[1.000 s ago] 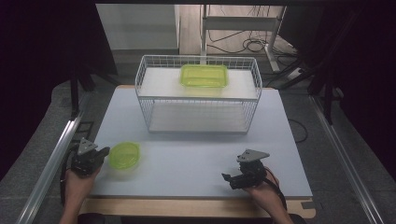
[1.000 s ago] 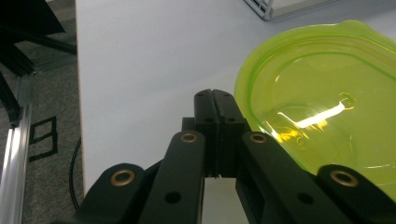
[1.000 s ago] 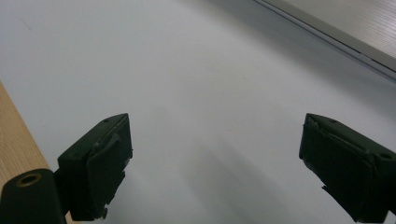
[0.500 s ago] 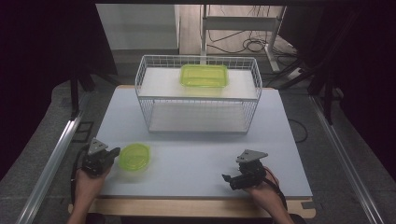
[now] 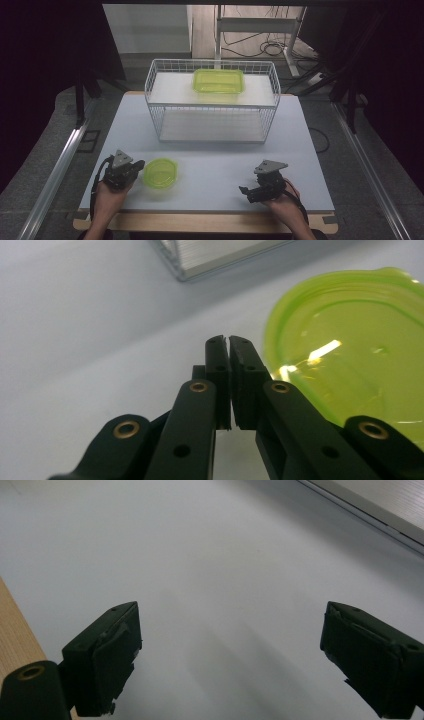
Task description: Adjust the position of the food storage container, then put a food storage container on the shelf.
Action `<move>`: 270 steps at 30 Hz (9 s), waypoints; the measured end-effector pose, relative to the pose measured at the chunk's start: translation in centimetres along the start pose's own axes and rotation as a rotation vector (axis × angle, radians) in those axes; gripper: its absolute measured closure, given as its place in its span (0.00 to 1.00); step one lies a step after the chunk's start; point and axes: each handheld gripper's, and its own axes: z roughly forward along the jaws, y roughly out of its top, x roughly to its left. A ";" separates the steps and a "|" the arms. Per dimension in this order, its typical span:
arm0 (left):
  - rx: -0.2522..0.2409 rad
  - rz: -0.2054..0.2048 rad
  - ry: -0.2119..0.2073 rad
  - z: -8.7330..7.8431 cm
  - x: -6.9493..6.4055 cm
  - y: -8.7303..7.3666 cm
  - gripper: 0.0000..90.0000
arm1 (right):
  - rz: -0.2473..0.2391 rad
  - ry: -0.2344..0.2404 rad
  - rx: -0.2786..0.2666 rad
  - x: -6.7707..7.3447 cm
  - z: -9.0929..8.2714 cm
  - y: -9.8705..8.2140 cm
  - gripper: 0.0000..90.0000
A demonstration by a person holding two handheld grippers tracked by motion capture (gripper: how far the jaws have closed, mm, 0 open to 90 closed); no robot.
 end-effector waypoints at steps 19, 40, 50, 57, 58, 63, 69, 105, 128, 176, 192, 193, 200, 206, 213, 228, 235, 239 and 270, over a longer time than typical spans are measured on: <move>0.125 0.103 -0.156 0.9 -1.2 -1.9 1.00 | 0.003 -0.003 -0.006 -0.2 -0.2 0.0 0.11; 0.155 0.256 -0.229 4.1 -6.8 1.1 1.00 | 0.002 0.000 0.009 -0.2 0.2 -0.1 0.11; 0.153 0.311 -0.285 5.4 -9.6 2.5 1.00 | 0.004 -0.001 0.011 -0.3 0.2 -0.2 0.11; 0.155 0.340 -0.321 5.8 -11.5 2.8 1.00 | 0.006 0.000 0.011 -0.3 0.2 -0.2 0.11; 0.153 0.342 -0.323 5.9 -11.7 2.8 1.00 | 0.004 -0.001 0.010 -0.4 0.2 -0.2 0.11; 0.154 0.350 -0.347 6.4 -12.7 3.2 1.00 | 0.001 0.000 0.014 -0.3 0.2 -0.2 0.11; 0.142 0.367 -0.370 6.6 -13.6 3.5 1.00 | 0.005 0.001 0.014 -0.3 0.2 -0.2 0.11; 0.017 0.208 -0.276 -2.0 -9.6 -0.8 0.06 | 0.011 0.019 -0.018 -0.2 -0.1 -0.1 0.11; 0.039 0.284 -0.185 -0.5 -9.0 -2.6 0.02 | 0.085 0.033 -0.044 -0.3 0.3 -0.1 0.04; 0.059 0.382 -0.162 -0.5 -9.5 -2.7 0.02 | 0.384 0.492 0.060 -4.2 5.2 5.9 0.75; 0.058 0.401 -0.153 -0.5 -9.7 -2.7 0.02 | 0.438 0.606 0.083 -3.8 4.6 6.6 0.90; 0.055 0.396 -0.153 -0.6 -9.6 -2.7 0.02 | 0.440 0.610 0.078 -3.9 4.5 6.7 0.90; 0.023 0.345 -0.165 -0.9 -9.3 -2.4 0.02 | 0.442 0.613 0.012 -4.2 3.2 7.3 0.90; 0.030 0.356 -0.160 -0.7 -9.4 -2.5 0.02 | 0.454 0.609 -0.046 -4.7 1.8 8.1 0.90; 0.037 0.361 -0.157 -0.7 -9.3 -2.5 0.02 | 0.452 0.588 -0.081 -5.4 0.1 9.6 0.90; 0.042 0.368 -0.152 -0.7 -9.4 -2.6 0.02 | 0.440 0.542 -0.183 -6.7 -3.5 13.6 0.90; 0.042 0.373 -0.150 -0.7 -9.3 -2.6 0.02 | 0.444 0.534 -0.224 -7.5 -4.9 15.3 0.90; 0.041 0.378 -0.148 -0.7 -9.4 -2.6 0.02 | 0.442 0.520 -0.242 -7.9 -5.7 16.3 0.90; 0.040 0.370 -0.153 -0.8 -9.2 -2.6 0.02 | 0.494 0.320 -0.383 -10.7 -8.4 24.5 0.90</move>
